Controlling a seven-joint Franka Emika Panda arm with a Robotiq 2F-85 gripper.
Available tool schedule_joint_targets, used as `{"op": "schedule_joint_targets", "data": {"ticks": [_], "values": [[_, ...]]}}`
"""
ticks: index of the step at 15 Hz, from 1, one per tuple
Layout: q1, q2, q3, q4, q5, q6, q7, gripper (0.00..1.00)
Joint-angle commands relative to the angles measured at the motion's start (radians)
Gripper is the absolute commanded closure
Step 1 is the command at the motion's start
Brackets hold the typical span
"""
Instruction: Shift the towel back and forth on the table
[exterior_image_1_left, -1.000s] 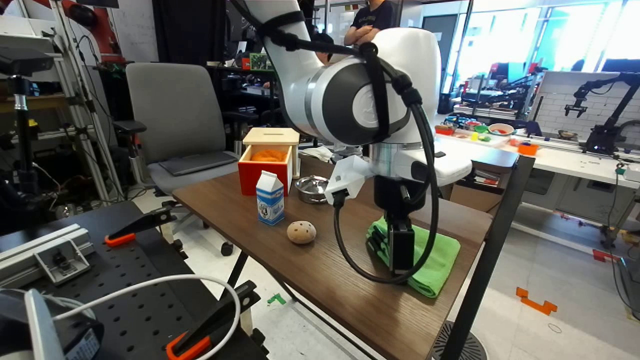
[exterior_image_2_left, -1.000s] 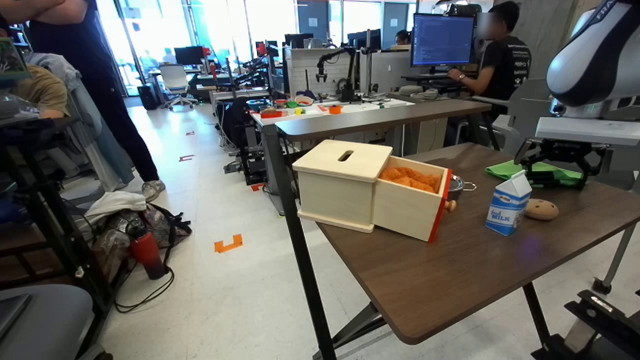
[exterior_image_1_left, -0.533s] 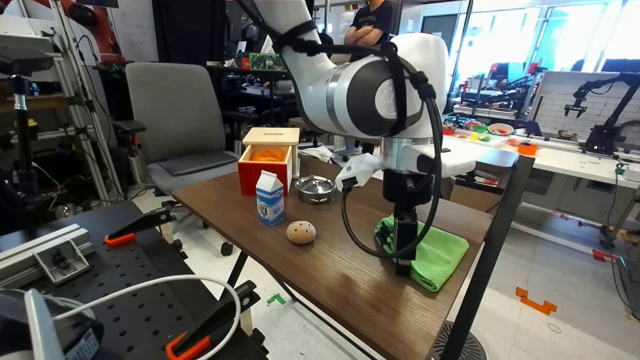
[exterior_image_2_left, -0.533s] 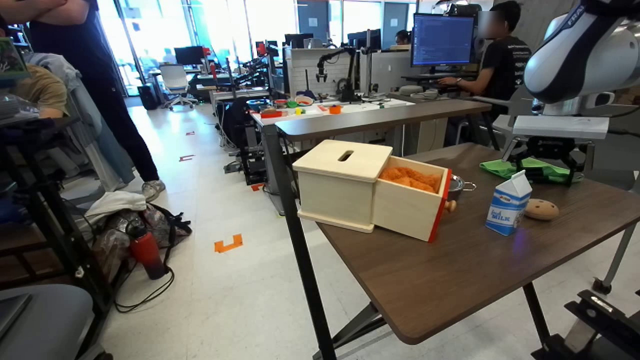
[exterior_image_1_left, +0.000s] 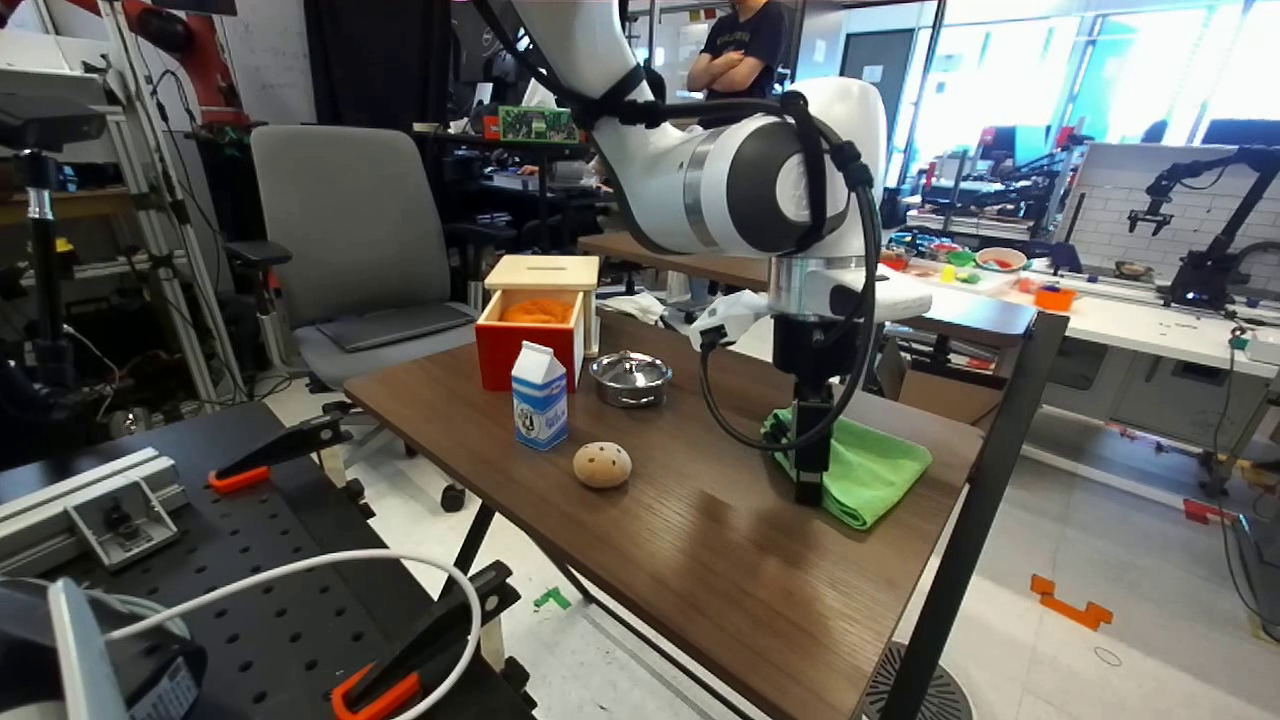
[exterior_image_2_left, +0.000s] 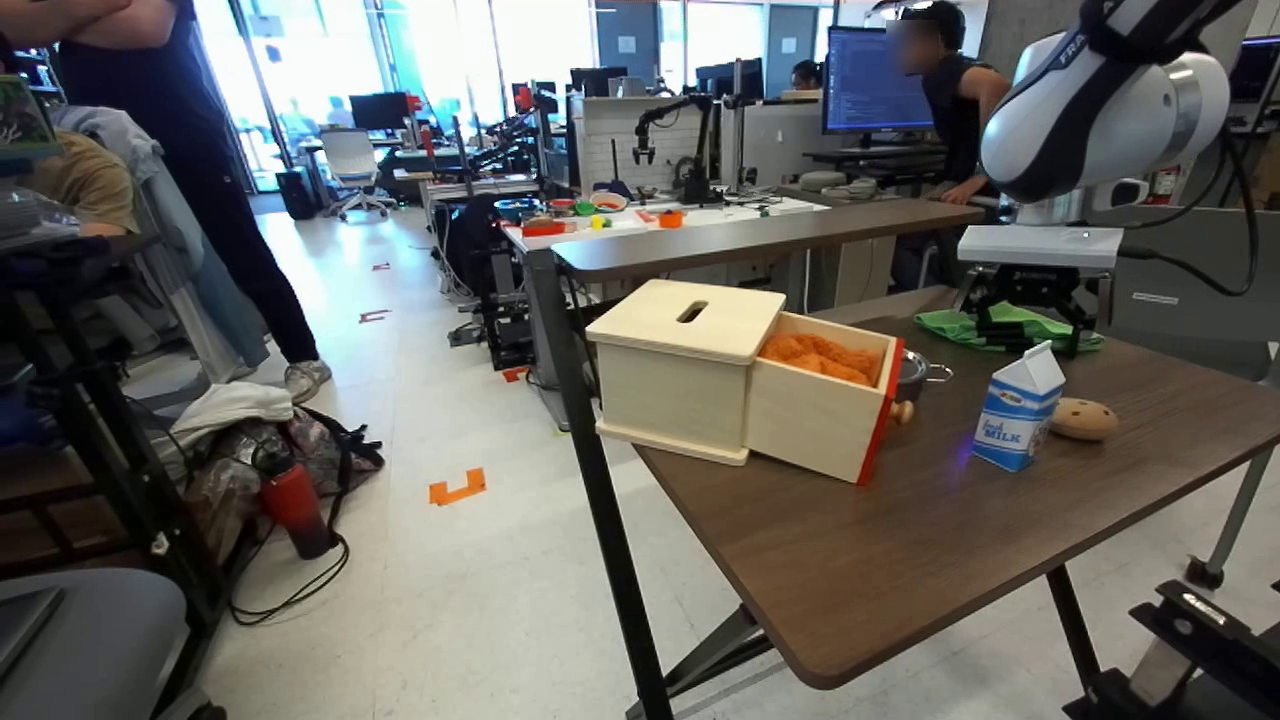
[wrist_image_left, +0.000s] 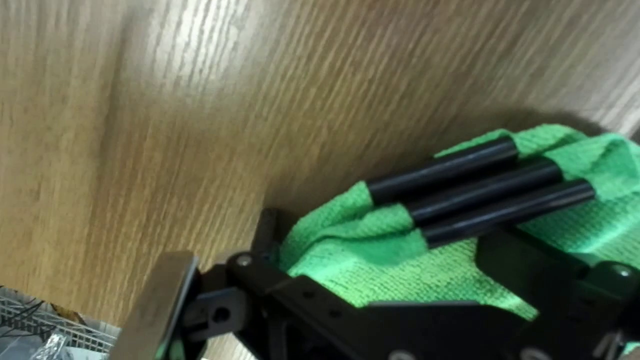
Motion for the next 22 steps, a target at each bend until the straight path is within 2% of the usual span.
{"op": "schedule_joint_targets", "data": {"ticks": [1, 5, 8, 14, 17, 19, 22], "values": [[-0.006, 0.029, 0.022, 0.046, -0.029, -0.020, 0.000, 0.00], [-0.010, -0.031, 0.037, -0.072, -0.074, 0.021, -0.102, 0.00], [-0.012, -0.095, 0.040, -0.207, -0.106, 0.074, -0.226, 0.00], [-0.010, -0.254, 0.012, -0.494, -0.148, 0.148, -0.441, 0.00], [-0.004, -0.312, -0.013, -0.613, -0.184, 0.178, -0.500, 0.00], [0.005, -0.320, -0.026, -0.642, -0.203, 0.190, -0.496, 0.00], [0.011, -0.304, -0.018, -0.602, -0.183, 0.179, -0.459, 0.00]]}}
